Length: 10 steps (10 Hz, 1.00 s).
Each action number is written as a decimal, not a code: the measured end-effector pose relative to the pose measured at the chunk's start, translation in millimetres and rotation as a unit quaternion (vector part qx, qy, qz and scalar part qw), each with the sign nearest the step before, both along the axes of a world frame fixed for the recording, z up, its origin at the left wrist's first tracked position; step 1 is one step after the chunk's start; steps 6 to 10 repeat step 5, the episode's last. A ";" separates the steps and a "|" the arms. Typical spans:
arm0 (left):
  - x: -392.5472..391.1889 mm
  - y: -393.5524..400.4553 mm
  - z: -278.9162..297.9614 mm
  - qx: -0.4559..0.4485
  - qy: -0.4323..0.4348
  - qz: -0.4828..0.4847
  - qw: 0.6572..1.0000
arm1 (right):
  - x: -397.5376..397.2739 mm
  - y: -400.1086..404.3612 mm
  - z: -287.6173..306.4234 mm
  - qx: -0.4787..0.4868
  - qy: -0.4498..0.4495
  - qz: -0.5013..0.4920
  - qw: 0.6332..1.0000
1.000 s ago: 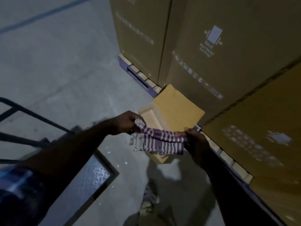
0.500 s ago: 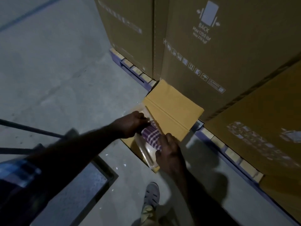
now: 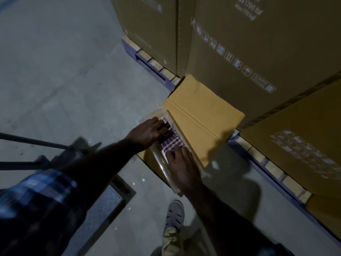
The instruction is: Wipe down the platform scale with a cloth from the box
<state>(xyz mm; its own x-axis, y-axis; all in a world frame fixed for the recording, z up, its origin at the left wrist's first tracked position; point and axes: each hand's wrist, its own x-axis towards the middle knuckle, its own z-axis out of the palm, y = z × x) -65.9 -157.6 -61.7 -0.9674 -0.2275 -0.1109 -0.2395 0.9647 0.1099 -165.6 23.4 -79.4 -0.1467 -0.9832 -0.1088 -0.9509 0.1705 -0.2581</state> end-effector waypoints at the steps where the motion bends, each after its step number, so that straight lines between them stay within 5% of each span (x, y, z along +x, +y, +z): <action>1: -5.5 1.7 2.8 0.044 -0.092 0.014 0.995 | 0.9 6.5 -7.5 0.062 -0.028 0.043 0.997; 5: 25.4 41.2 34.5 -0.036 -0.078 0.057 0.995 | 8.6 24.1 25.2 -0.042 0.017 0.019 0.999; 10: 25.4 41.2 34.5 -0.036 -0.078 0.057 0.995 | 8.6 24.1 25.2 -0.042 0.017 0.019 0.999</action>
